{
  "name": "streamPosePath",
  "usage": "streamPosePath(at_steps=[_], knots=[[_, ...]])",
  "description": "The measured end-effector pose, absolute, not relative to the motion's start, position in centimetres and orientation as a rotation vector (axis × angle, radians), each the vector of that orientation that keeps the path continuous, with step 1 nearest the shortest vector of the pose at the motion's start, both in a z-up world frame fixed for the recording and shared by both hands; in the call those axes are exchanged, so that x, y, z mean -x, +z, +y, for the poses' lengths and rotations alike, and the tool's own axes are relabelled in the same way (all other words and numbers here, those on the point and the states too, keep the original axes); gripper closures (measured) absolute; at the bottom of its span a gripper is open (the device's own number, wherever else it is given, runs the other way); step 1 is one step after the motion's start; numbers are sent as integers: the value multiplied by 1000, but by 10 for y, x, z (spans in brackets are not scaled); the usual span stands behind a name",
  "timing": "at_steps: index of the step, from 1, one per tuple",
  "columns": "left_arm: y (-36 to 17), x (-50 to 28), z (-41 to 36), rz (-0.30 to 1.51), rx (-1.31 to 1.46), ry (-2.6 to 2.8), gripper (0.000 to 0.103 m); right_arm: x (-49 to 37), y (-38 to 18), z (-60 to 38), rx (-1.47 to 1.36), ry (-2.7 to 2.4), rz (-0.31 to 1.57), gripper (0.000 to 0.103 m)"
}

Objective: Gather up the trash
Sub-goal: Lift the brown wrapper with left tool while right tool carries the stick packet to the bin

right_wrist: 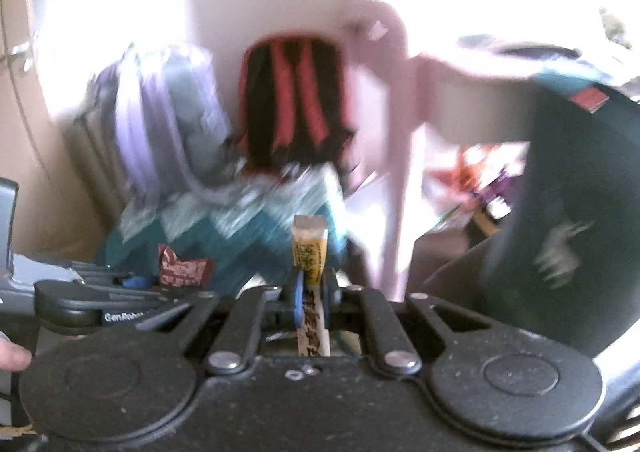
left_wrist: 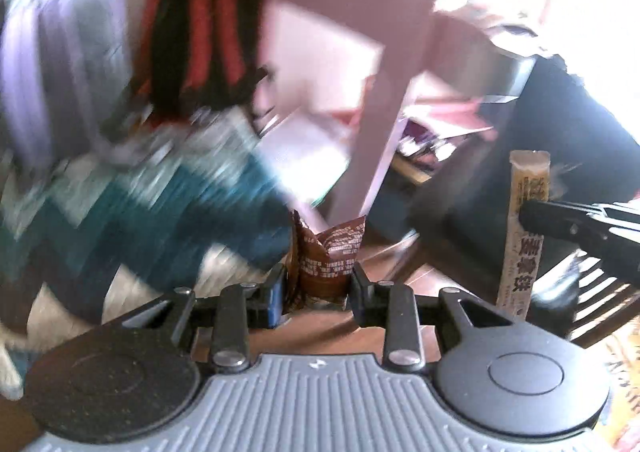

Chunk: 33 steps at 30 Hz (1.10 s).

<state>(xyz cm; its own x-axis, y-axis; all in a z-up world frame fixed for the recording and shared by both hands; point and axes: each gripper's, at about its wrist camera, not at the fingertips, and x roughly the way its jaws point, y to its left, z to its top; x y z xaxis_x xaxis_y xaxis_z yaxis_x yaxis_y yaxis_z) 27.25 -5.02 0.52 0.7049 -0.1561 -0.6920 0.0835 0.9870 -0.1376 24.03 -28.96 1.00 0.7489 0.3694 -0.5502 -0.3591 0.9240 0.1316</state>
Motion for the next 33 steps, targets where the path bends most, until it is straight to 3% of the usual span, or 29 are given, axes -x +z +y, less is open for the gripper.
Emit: streamPosePath(at_steps=[12, 16, 25, 33], knots=[[164, -312, -199, 527, 7, -384, 72, -229, 149, -413, -83, 208, 306, 95], [189, -333, -242, 505, 11, -464, 72, -240, 169, -445, -93, 147, 257, 95], [157, -388, -328, 621, -57, -509, 72, -295, 120, -492, -142, 17, 416, 95], [108, -425, -343, 750, -77, -489, 72, -319, 80, -504, -161, 7, 546, 94]])
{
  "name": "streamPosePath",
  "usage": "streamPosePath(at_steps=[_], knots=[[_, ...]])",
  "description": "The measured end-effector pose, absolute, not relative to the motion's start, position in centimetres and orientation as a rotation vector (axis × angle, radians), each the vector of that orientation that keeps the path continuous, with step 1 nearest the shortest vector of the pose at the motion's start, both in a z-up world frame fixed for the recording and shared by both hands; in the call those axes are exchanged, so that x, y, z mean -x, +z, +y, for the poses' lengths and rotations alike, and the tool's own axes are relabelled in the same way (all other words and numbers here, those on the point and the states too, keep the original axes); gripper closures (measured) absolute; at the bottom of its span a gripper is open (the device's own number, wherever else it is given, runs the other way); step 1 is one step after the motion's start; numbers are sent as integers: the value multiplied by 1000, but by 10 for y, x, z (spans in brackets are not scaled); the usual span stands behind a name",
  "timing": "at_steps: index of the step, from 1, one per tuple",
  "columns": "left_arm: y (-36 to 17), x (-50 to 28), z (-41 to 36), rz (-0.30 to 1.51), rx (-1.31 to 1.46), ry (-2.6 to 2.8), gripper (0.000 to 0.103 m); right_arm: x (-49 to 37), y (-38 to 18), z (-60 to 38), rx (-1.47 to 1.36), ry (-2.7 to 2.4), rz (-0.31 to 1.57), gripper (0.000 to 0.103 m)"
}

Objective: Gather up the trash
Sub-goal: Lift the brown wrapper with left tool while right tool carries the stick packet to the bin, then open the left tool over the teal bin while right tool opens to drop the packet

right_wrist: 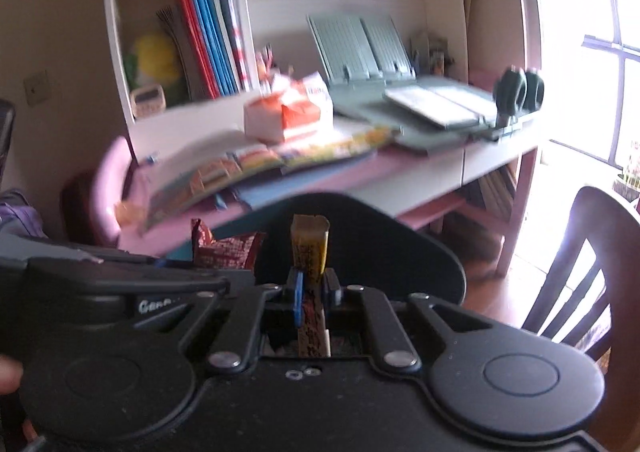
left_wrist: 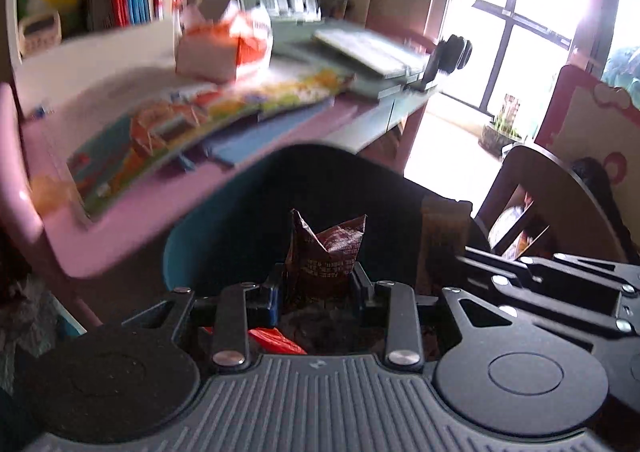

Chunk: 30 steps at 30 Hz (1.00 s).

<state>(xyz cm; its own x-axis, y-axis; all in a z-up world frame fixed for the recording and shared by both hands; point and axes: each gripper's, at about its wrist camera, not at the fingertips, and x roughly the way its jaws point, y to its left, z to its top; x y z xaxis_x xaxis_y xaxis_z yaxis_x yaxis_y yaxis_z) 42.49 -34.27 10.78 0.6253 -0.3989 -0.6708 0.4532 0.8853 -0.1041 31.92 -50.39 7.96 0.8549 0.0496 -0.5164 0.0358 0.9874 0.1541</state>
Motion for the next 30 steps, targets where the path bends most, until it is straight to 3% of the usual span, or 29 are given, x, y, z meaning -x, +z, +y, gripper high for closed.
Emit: streamPosePath(at_steps=[4, 6, 9, 11, 14, 16, 30], knots=[[91, -434, -349, 807, -125, -466, 70, -324, 69, -502, -139, 2, 596, 80], [86, -439, -349, 832, -124, -467, 70, -325, 65, -504, -147, 12, 624, 81], [85, -438, -349, 831, -136, -471, 68, -324, 64, -506, -153, 23, 645, 68], [87, -436, -347, 835, -122, -481, 64, -323, 64, -509, -162, 20, 651, 66], [93, -430, -344, 817, -115, -481, 42, -318, 66, -509, -161, 8, 652, 62], [98, -426, -340, 805, -106, -477, 35, -313, 69, -509, -160, 6, 649, 51], [139, -370, -302, 688, -98, -456, 18, -266, 95, -483, -92, 31, 625, 43]])
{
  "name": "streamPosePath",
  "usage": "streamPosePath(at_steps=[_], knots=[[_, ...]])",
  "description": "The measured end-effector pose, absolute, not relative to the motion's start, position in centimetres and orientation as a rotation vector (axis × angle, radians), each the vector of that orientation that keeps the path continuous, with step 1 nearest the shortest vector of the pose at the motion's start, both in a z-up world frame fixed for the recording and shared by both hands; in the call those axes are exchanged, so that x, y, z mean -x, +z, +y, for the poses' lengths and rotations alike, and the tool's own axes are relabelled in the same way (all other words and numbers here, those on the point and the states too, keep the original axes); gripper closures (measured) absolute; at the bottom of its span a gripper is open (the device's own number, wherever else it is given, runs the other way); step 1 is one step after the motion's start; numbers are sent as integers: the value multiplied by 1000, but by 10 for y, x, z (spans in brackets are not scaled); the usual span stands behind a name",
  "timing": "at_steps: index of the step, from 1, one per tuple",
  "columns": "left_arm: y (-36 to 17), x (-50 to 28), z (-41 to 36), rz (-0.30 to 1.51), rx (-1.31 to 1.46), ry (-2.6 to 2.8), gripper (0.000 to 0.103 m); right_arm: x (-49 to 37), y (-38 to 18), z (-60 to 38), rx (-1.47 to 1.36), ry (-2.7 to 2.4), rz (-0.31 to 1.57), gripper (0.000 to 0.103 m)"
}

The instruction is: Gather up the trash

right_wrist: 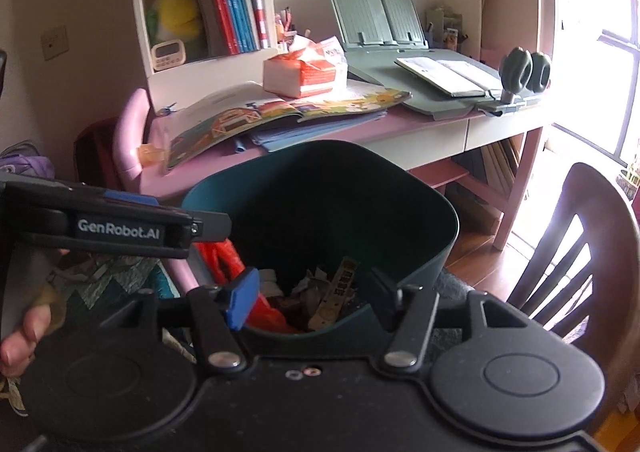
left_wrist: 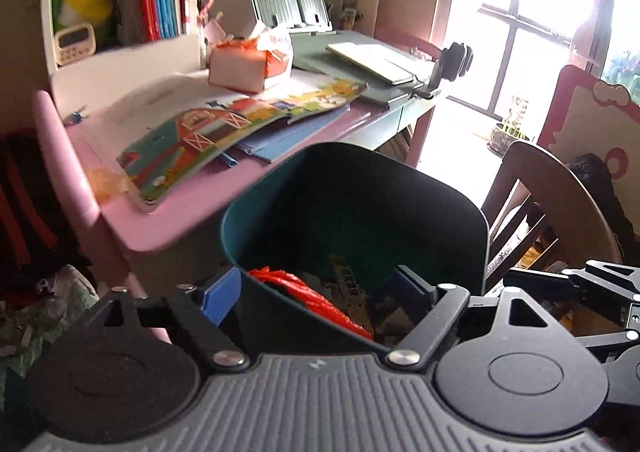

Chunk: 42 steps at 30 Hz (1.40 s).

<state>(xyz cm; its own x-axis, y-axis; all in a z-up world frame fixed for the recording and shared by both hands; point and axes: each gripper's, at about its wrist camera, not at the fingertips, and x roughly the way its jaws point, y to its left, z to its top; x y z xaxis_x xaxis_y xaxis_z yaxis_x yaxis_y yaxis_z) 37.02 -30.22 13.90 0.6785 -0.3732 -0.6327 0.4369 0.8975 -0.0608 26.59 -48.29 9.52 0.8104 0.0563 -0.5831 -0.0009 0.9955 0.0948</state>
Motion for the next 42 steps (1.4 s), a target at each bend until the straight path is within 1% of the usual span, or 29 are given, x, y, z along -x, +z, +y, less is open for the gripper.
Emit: streamPosePath(at_steps=[4, 6, 7, 8, 22, 30, 42], knots=[[146, -350, -294, 662, -117, -440, 15, -251, 102, -474, -61, 20, 621, 41], [148, -340, -290, 645, -126, -437, 7, -244, 106, -471, -54, 12, 617, 39], [150, -335, -287, 635, -126, -440, 1, -240, 108, -470, -52, 12, 616, 39], [152, -329, -285, 622, -123, -443, 0, -237, 110, -469, -50, 11, 615, 38], [171, -280, -257, 565, -75, -504, 0, -198, 124, -455, -20, -17, 606, 36], [171, -270, -245, 564, -51, -497, 0, -191, 128, -452, -19, -24, 600, 36], [175, -257, -243, 513, -75, -498, 0, -187, 130, -451, -17, -17, 594, 35]])
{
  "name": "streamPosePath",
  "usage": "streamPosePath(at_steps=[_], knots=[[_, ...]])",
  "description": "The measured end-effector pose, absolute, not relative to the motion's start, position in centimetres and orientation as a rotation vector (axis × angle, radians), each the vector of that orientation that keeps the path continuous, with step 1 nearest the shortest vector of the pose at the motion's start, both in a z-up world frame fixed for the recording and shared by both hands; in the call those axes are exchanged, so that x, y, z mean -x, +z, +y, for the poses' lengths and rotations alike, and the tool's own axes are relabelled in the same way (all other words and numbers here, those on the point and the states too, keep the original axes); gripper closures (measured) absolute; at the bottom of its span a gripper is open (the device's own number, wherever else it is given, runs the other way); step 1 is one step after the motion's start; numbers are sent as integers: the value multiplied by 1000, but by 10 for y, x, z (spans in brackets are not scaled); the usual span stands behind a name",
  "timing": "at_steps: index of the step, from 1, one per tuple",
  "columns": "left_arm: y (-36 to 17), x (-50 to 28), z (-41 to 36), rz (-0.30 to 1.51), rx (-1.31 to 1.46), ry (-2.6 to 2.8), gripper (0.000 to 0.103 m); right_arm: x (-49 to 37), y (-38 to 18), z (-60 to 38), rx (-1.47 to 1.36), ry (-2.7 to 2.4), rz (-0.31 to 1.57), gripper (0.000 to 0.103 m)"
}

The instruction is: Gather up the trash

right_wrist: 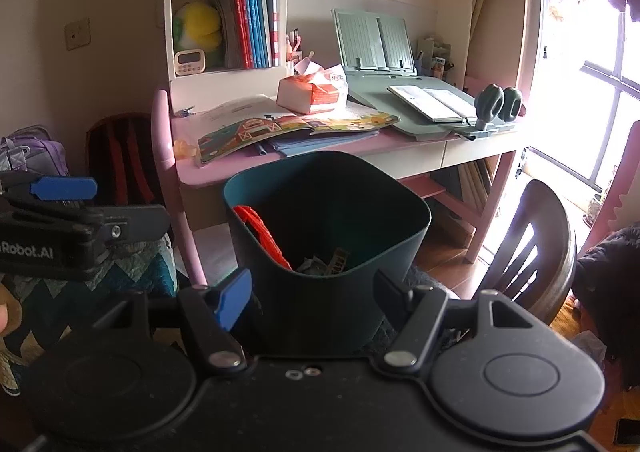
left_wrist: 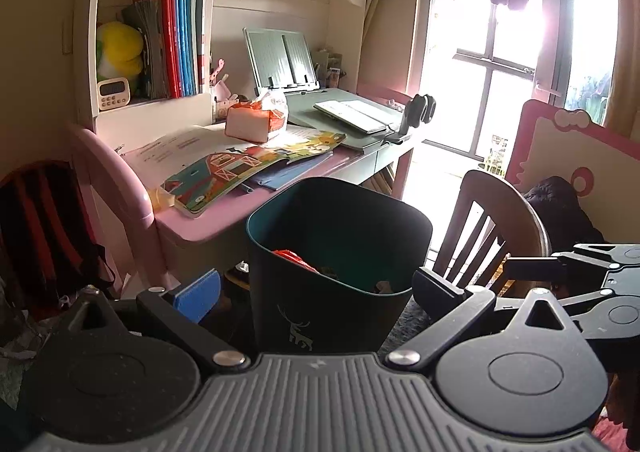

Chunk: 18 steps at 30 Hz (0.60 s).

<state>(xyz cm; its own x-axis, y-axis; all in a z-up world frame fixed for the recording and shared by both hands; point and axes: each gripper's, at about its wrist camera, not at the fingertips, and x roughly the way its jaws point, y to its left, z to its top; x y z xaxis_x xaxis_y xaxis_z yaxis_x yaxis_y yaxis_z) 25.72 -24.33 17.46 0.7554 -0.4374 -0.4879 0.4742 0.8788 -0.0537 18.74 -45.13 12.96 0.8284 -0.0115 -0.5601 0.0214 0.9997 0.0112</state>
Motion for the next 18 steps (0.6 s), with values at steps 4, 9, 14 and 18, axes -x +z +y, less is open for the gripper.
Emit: streamPosePath(at_steps=[4, 9, 14, 18], knots=[[176, -252, -243, 499, -82, -501, 0, -187, 130, -451, -15, -24, 591, 35], [179, -248, -241, 487, -90, -498, 0, -185, 131, -450, -22, -29, 586, 35], [179, -246, -240, 482, -84, -503, 0, -182, 133, -448, -21, -31, 578, 35], [179, -245, -239, 478, -84, -506, 0, -179, 133, -447, -20, -31, 573, 35]])
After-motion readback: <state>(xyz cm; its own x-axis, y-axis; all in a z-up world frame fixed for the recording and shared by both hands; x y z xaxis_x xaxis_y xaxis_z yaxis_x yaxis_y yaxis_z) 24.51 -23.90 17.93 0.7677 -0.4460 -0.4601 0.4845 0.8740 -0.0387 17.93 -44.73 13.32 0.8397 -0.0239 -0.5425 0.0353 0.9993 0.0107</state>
